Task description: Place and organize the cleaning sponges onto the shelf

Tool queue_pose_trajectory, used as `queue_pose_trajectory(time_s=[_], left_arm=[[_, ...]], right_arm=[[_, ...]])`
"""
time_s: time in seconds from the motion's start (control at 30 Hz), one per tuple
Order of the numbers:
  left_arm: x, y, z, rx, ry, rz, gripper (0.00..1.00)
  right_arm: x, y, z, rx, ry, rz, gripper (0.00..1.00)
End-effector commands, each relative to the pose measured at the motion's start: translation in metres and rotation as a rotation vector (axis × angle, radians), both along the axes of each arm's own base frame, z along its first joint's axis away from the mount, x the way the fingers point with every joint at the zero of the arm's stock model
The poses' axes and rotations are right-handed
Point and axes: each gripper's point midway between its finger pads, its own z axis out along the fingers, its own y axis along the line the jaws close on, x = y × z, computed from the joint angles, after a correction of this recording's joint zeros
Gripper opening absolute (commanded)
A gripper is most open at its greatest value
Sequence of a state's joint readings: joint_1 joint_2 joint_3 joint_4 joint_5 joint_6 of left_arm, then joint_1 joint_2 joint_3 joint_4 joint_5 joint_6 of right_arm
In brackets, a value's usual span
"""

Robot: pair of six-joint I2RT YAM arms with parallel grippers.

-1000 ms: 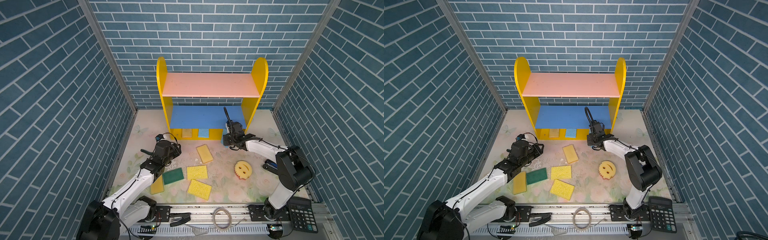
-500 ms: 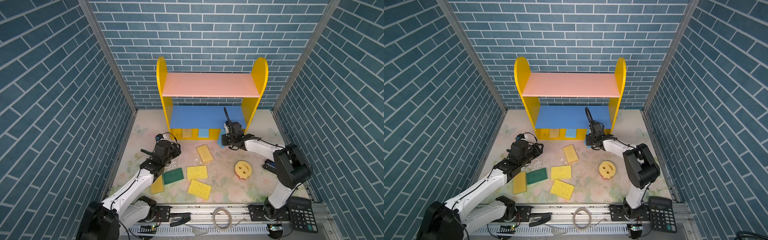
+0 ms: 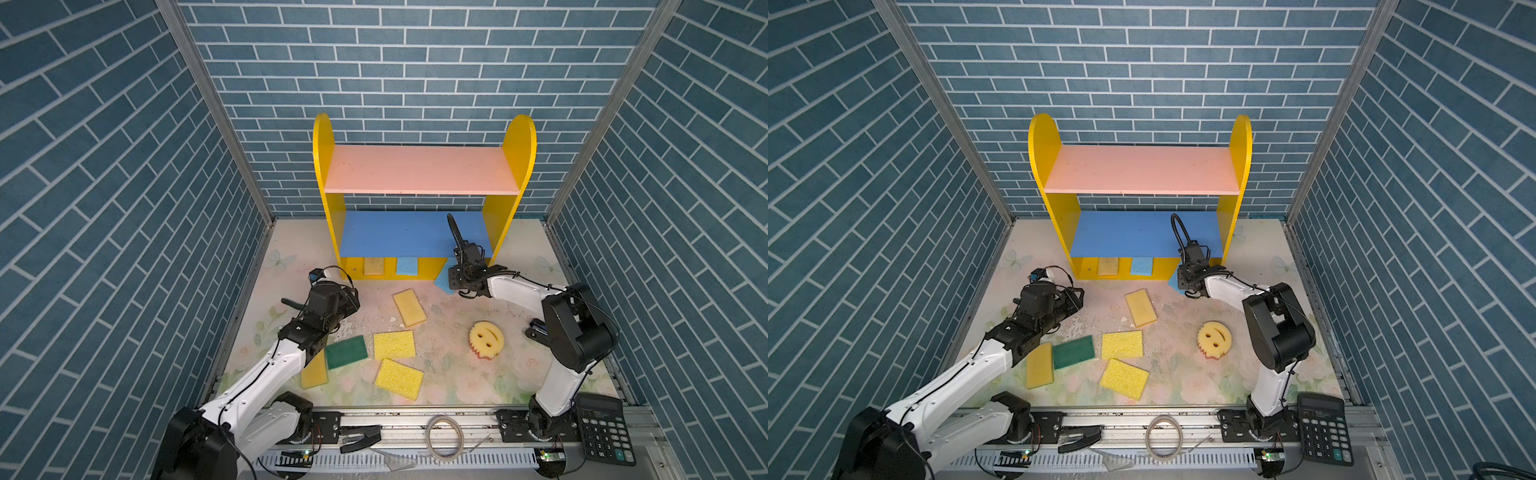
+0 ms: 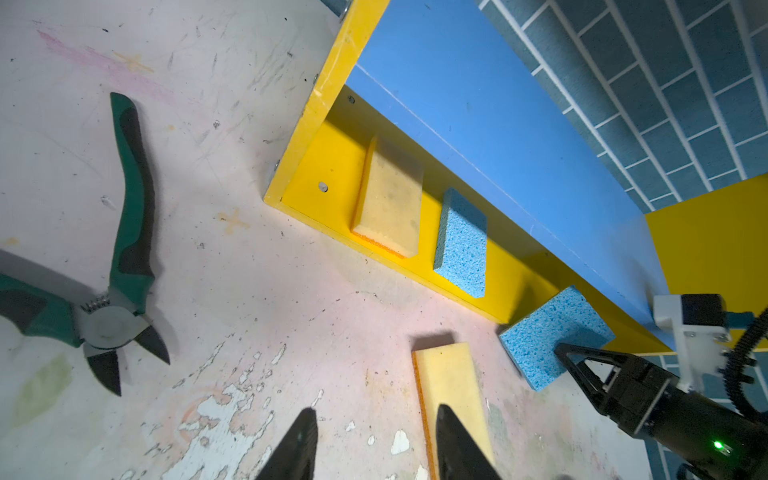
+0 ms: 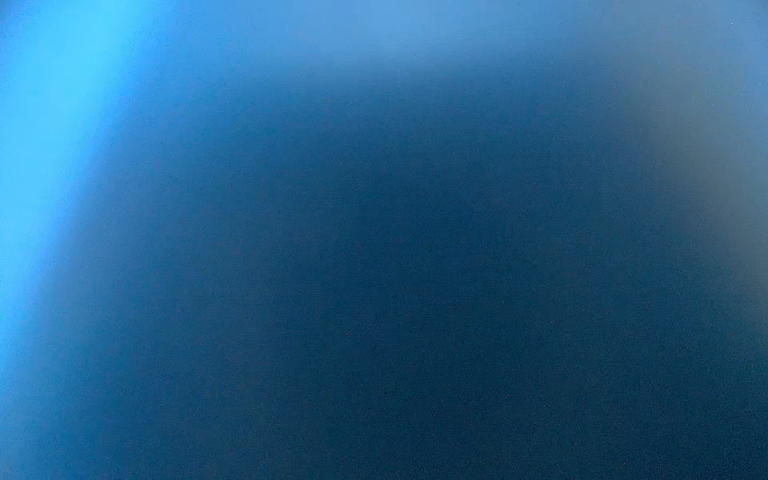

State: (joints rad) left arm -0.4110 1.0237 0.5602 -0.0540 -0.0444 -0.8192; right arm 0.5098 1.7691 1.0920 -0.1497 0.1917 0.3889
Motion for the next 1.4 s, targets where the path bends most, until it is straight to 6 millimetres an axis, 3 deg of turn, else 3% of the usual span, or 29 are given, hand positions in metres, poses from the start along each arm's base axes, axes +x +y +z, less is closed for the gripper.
queue_pose_trajectory(time_s=[0.0,0.13,0.3,0.33,0.47,0.53,0.63,0.67,1.1,1.37], left_arm=[[0.008,-0.001,0.012,0.033,-0.009,-0.007,0.48],[0.014,-0.001,0.027,0.069,-0.02,-0.015,0.48],[0.016,0.001,0.006,0.027,-0.006,0.031,0.48],[0.016,0.0,-0.001,0.004,0.007,0.043,0.48],[0.019,-0.009,-0.011,-0.015,0.023,0.017,0.46],[0.021,-0.009,-0.011,0.006,0.029,0.004,0.39],[0.02,-0.008,-0.011,0.025,0.03,-0.001,0.04],[0.019,-0.006,-0.01,0.039,0.033,-0.002,0.0],[0.001,0.014,-0.018,0.109,0.063,0.041,0.0],[-0.011,0.027,-0.022,0.163,0.088,0.062,0.0]], right_arm=[[-0.021,-0.025,0.001,-0.006,0.009,-0.097,0.51],[-0.042,-0.04,0.016,0.041,-0.022,-0.16,0.54],[-0.064,-0.047,0.006,0.083,0.022,-0.203,0.52],[-0.067,-0.045,0.002,0.1,0.03,-0.196,0.48],[-0.068,-0.034,-0.016,0.154,0.06,-0.172,0.11],[-0.066,-0.029,-0.025,0.162,0.084,-0.16,0.0],[-0.065,-0.021,-0.038,0.201,0.101,-0.148,0.0],[-0.064,-0.019,-0.041,0.23,0.099,-0.151,0.0],[-0.027,-0.039,-0.074,0.417,0.054,-0.306,0.0],[0.014,-0.037,-0.058,0.435,-0.023,-0.29,0.0]])
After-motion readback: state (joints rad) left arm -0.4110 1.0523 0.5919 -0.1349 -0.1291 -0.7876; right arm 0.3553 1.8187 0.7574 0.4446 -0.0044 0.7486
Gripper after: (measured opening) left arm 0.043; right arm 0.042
